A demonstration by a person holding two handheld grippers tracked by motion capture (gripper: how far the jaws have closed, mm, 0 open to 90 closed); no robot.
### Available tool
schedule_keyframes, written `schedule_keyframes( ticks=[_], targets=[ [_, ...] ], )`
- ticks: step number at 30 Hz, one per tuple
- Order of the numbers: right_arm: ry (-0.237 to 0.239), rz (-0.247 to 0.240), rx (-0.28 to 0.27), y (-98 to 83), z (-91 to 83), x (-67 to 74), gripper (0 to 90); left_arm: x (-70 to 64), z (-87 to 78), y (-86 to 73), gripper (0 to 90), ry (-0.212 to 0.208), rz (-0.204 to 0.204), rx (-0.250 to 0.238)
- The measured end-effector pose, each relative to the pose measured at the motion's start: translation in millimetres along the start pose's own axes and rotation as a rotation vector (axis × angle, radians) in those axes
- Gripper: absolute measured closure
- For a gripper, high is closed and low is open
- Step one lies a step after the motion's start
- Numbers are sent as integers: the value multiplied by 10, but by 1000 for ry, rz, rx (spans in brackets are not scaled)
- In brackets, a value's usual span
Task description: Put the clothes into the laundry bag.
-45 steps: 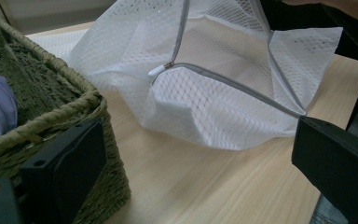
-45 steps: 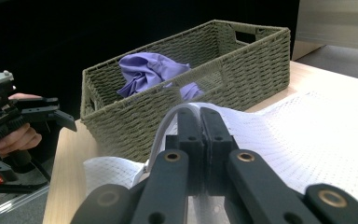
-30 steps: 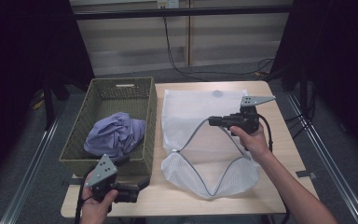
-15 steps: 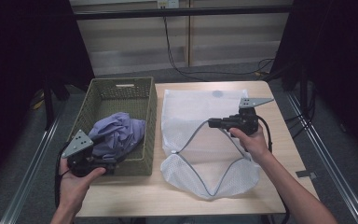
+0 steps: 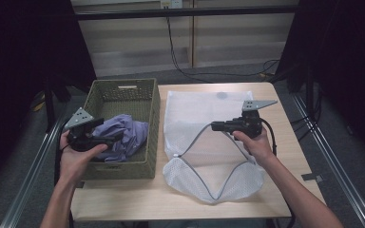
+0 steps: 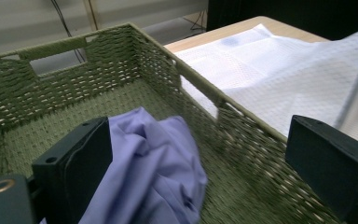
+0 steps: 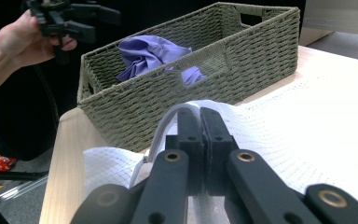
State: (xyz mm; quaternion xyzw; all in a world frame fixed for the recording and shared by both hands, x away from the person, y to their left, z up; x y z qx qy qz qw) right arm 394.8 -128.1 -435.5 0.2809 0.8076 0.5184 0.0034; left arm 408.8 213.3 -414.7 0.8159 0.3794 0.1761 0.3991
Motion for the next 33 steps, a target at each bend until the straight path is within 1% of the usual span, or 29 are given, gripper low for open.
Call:
schedule_keyframes(
  ticks=[1,2,3,4,5,6,7,8,9,11,12,13,14,15,16,17,18,19,20,21,22,23,24,26,27,29,30,31,33],
  targets=[
    [-1,1,0,-1,-1,-3,887,42,65,37,74,-6,-9,7],
    [-1,1,0,-1,-1,-3,887,42,65,37,73,-6,-9,7],
    [-2,0,1,-3,0,-10,887,100,126,61,69,-6,-18,20],
    [-1,1,0,-4,-1,-11,887,126,159,71,64,-5,-27,25],
    [-1,1,0,-4,-1,-11,887,126,159,71,62,-5,-27,25],
    [0,1,0,-3,-2,-12,887,157,190,74,62,0,-26,34],
    [1,0,-1,-2,-2,-12,887,239,251,66,63,23,-26,63],
    [1,0,-1,-2,-2,-12,887,239,251,66,62,23,-26,63],
    [2,1,-1,0,-2,-14,887,301,306,66,61,16,-45,75],
    [5,2,-1,-3,-1,-16,887,354,371,53,60,17,-49,96],
    [6,1,-1,-4,0,-16,888,354,371,53,54,17,-49,96],
    [6,0,-1,-4,0,-17,888,381,447,24,53,-13,-65,112],
    [6,0,-1,-4,0,-17,888,381,447,24,62,-13,-65,112],
    [7,0,-1,-3,0,-18,888,419,540,-39,75,14,-38,154],
    [7,0,-1,-4,-1,-17,888,423,584,-48,71,16,-32,160],
    [7,0,-1,-4,-1,-17,888,423,584,-48,68,16,-32,160],
    [7,-2,1,-8,2,-19,888,416,653,-59,68,-5,-32,164],
    [7,-2,1,-8,2,-19,888,416,653,-59,68,-5,-32,164],
    [6,-2,2,-11,5,-23,888,431,689,-80,68,1,-30,176],
    [5,1,6,-16,14,-24,888,457,768,-133,59,-8,-35,198],
    [5,1,6,-16,14,-24,888,457,768,-133,59,-8,-35,198],
    [6,2,8,-17,19,-19,888,473,848,-189,59,-13,-50,216],
    [6,2,8,-17,19,-19,888,473,848,-189,59,-13,-50,216],
    [9,5,5,-16,18,-16,888,494,906,-245,59,-15,-56,232],
    [8,3,5,-18,20,-20,888,492,931,-280,59,-33,-64,248],
    [9,8,9,-40,29,-32,888,519,981,-344,59,-25,-72,275],
    [7,8,12,-49,30,-37,888,520,992,-376,59,-38,-69,296],
    [7,8,12,-49,30,-37,888,515,1001,-396,59,-39,-72,308],
    [2,11,19,-67,30,-45,888,497,1032,-442,54,-49,-58,333]
  ],
)
Point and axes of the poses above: each handheld gripper's, and its own axes: z roughly forward along the jaws, y roughly out of its top, x roughly to its left, the point moved 10 cm from there along z, roughly forward along the jaws, and after that the axes turned 10 degrees about x, right-handed, at the moved point
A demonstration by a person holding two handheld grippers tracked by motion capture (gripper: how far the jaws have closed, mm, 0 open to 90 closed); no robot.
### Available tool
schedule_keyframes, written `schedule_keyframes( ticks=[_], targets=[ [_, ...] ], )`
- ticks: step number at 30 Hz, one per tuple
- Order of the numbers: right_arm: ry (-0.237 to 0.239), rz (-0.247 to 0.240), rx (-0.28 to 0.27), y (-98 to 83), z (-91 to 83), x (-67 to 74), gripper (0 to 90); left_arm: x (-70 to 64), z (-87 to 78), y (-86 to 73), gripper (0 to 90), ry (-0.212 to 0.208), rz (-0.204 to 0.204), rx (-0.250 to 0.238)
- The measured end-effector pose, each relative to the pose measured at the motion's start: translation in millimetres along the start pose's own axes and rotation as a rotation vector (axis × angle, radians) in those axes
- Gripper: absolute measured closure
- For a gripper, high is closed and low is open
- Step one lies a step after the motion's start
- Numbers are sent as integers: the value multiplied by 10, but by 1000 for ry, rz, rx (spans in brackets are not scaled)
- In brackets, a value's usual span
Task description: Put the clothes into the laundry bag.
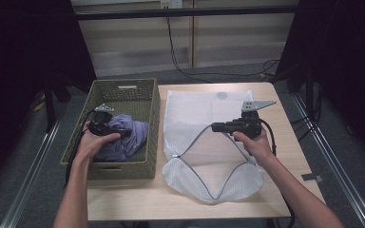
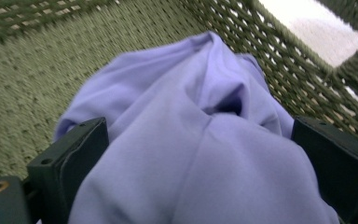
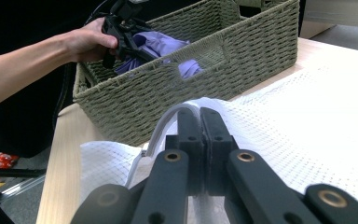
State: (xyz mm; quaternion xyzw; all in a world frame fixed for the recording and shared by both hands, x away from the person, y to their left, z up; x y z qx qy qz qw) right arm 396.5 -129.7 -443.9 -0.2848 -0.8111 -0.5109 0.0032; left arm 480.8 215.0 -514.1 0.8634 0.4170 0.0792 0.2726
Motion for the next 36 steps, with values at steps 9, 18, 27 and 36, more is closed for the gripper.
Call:
schedule_keyframes(
  ticks=[9,18,27,36],
  targets=[
    [-1,-8,1,1,3,16,887,-10,127,-87,37,11,53,105],
    [3,-4,7,-19,15,4,887,-20,331,-205,14,17,80,234],
    [3,-8,14,-32,27,7,887,1,469,-334,1,36,72,325],
    [1,-6,17,-47,33,-5,886,25,519,-371,0,38,26,302]
  ],
)
Point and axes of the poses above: each handheld gripper's, and its own axes: z roughly forward along the jaws, y roughly out of its top, x roughly to its left, the point moved 10 cm from there along z, roughly forward along the jaws, and after that the axes turned 10 degrees about x, right-handed, at the moved point
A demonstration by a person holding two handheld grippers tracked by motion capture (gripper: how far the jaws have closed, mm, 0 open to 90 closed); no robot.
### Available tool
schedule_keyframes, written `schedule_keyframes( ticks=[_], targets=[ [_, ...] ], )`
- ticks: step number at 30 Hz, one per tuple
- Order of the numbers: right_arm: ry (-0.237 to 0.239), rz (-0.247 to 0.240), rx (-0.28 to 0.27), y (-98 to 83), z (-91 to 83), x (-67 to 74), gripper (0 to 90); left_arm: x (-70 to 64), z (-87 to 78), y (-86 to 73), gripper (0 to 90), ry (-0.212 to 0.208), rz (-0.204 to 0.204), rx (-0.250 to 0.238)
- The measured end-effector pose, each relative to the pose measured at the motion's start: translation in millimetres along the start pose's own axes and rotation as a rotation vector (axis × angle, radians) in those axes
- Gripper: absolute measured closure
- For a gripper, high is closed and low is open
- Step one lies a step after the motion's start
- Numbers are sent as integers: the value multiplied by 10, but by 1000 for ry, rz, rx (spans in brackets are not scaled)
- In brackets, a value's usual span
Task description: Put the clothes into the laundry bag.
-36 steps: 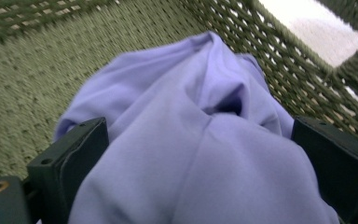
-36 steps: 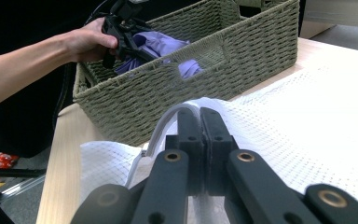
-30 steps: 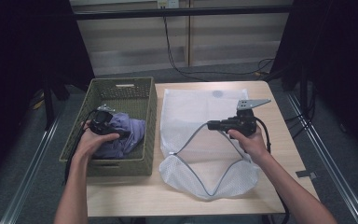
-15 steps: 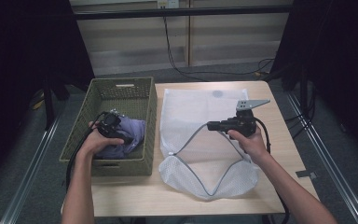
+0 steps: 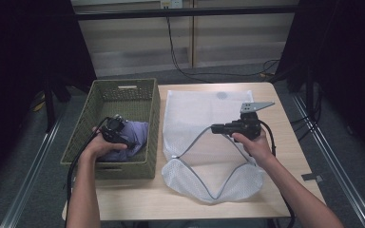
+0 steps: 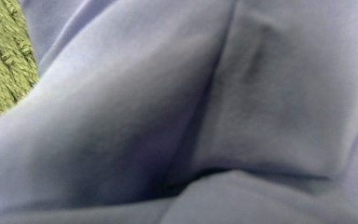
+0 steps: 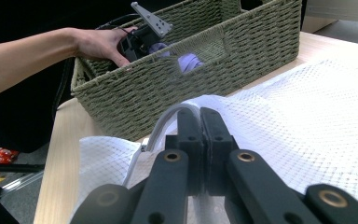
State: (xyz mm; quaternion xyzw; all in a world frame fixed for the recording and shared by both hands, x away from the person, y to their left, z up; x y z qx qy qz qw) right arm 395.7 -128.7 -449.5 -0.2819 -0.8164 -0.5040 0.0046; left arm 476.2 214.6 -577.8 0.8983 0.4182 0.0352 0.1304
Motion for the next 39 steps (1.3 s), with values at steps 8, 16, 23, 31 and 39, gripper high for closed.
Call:
schedule_keyframes(
  ticks=[8,16,23,31,39],
  targets=[
    [3,4,6,-12,20,-1,886,36,-55,25,106,3,16,64],
    [1,7,10,-16,29,-15,887,56,-158,-16,616,-6,-20,103],
    [2,5,10,-12,24,-8,887,36,-193,-5,691,-26,-41,103],
    [-5,9,5,-8,13,-29,887,-4,-341,97,699,-35,-59,19],
    [-6,9,9,-13,23,-31,887,-50,-636,227,699,-59,-61,-161]
  ],
)
Point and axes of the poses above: each handheld gripper's, and its own axes: z roughly forward along the jaws, y roughly out of its top, x roughly to its left, the point moved 10 cm from there along z, roughly forward along the jaws, and after that the axes turned 10 degrees about x, right-handed, at the moved point
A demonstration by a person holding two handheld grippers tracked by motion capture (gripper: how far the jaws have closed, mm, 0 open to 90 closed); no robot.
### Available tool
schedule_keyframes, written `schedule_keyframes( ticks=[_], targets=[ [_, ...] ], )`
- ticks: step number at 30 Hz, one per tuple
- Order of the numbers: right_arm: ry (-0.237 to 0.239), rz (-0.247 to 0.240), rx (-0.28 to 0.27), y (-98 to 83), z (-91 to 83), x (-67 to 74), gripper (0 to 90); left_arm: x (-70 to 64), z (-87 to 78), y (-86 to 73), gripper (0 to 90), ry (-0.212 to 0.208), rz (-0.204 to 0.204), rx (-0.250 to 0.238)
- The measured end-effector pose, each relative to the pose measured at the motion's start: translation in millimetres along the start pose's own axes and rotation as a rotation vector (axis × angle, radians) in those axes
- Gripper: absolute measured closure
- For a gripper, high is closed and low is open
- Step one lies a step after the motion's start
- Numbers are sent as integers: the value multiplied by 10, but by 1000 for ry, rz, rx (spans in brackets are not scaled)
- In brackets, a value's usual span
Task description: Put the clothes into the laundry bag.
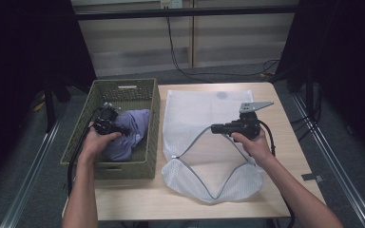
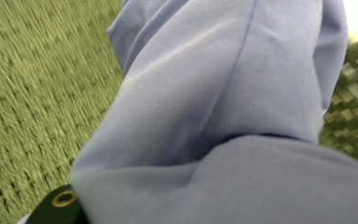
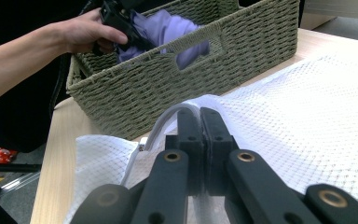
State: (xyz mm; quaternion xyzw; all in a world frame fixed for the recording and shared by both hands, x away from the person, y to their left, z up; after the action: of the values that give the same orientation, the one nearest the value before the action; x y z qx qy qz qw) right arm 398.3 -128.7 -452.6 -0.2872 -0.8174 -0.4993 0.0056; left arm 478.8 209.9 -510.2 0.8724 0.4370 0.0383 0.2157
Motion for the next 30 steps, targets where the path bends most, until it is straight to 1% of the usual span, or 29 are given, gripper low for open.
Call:
schedule_keyframes(
  ticks=[1,2,3,4,5,6,7,8,9,10,11,14,15,16,18,20,21,24,25,26,27,28,29,30],
  targets=[
    [-1,0,-1,1,-2,-1,887,0,-30,12,699,4,-2,-20],
    [-1,0,-2,2,-4,0,887,-8,-65,27,699,-5,-1,-43],
    [-1,-1,-3,4,-10,2,887,-23,-142,55,699,-18,-8,-96],
    [-3,-1,-4,6,-12,2,887,-23,-142,55,699,-18,-8,-96],
    [-3,-1,-5,8,-15,2,887,-46,-222,78,699,-25,-20,-146],
    [-3,-1,-5,8,-15,2,887,-46,-222,78,699,-25,-20,-146],
    [-2,-3,-4,7,-16,2,887,-42,-261,70,699,-16,1,-151],
    [-3,-1,-4,6,-15,2,887,-46,-290,76,698,-5,-1,-168],
    [-3,-1,-3,4,-13,2,887,-62,-344,81,698,-4,-5,-206],
    [-3,-1,-3,4,-13,2,887,-62,-344,81,698,-4,-5,-206],
    [-2,-1,-3,4,-9,5,887,-84,-393,83,698,-22,-5,-241],
    [-2,-2,-5,8,-10,7,887,-87,-420,65,697,-18,-2,-250],
    [-3,-2,-6,11,-12,6,887,-64,-433,42,696,1,0,-239],
    [-3,-2,-6,11,-12,6,887,-64,-433,42,696,1,0,-239],
    [-3,-2,-4,7,-10,3,887,-67,-449,23,695,-8,-6,-258],
    [-3,-2,-5,9,-10,5,887,-53,-459,17,694,-3,-10,-265],
    [-4,-5,-6,12,-12,7,887,-46,-470,12,694,-8,-10,-273],
    [-4,-7,-9,21,-25,26,887,-11,-522,5,692,5,-17,-293],
    [-4,-9,-12,25,-35,33,887,-6,-572,17,692,1,-24,-316],
    [-4,-9,-12,25,-35,33,887,-6,-572,17,692,1,-24,-316],
    [-2,-7,-14,25,-36,37,887,-15,-602,28,693,-6,-23,-328],
    [-1,-6,-14,24,-34,39,887,-16,-635,43,693,-2,-27,-340],
    [-1,-6,-13,23,-32,40,887,-25,-703,66,693,5,-19,-360],
    [-1,-6,-13,23,-32,40,887,-25,-703,66,692,5,-19,-360]
  ],
)
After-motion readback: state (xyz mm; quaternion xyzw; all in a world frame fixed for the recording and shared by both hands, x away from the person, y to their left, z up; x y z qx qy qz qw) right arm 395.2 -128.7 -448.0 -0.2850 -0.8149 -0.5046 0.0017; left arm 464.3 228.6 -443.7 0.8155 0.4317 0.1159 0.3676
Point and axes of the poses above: each handheld gripper's, and its own axes: z roughly forward along the jaws, y roughly out of its top, x roughly to its left, the point moved 10 cm from there along z, roughly forward along the jaws, and after that the axes turned 10 degrees about x, right-handed, at the moved point
